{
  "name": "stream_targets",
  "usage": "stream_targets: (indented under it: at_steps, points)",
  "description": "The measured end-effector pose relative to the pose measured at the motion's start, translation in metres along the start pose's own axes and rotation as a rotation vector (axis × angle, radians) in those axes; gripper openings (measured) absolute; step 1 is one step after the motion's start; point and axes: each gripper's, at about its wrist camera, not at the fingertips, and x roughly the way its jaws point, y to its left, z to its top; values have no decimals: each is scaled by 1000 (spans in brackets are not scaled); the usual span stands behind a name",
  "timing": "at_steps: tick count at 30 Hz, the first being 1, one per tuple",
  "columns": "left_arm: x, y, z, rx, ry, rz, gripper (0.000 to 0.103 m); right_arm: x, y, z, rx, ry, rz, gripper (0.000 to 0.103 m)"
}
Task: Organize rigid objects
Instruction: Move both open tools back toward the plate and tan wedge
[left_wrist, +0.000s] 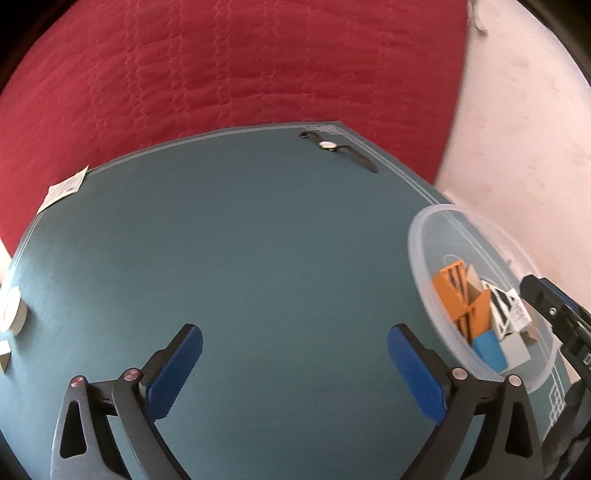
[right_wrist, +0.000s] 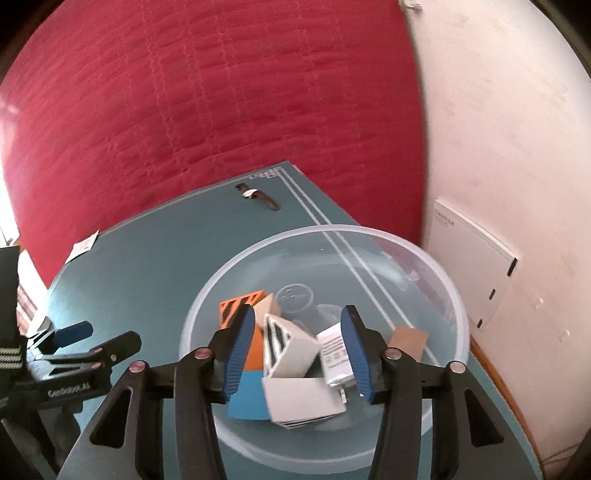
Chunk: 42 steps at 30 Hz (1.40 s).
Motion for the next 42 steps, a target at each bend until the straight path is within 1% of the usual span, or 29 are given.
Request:
stream_targets:
  at_steps: [7, 18, 21, 24, 28, 33, 42]
  points:
    - [-1, 21, -2, -34, -10, 46, 102, -4, 17, 0, -44, -10, 22, 55]
    - [-15, 61, -9, -90, -37, 126, 102, -3, 50, -1, -93, 0, 78, 56]
    - [-18, 69, -12, -89, -42, 154, 102, -3, 60, -2, -102, 6, 97, 57]
    - [-19, 76, -16, -92, -40, 167, 102, -2, 70, -3, -102, 14, 118, 60]
    - [-22, 86, -21, -104, -39, 180, 102, 1, 89, -5, -118, 32, 154, 61]
    - [-29, 107, -26, -137, -41, 200, 102, 5, 116, -9, -162, 51, 198, 61]
    - [-35, 139, -35, -198, -36, 234, 102, 18, 162, -22, -224, 120, 279, 61]
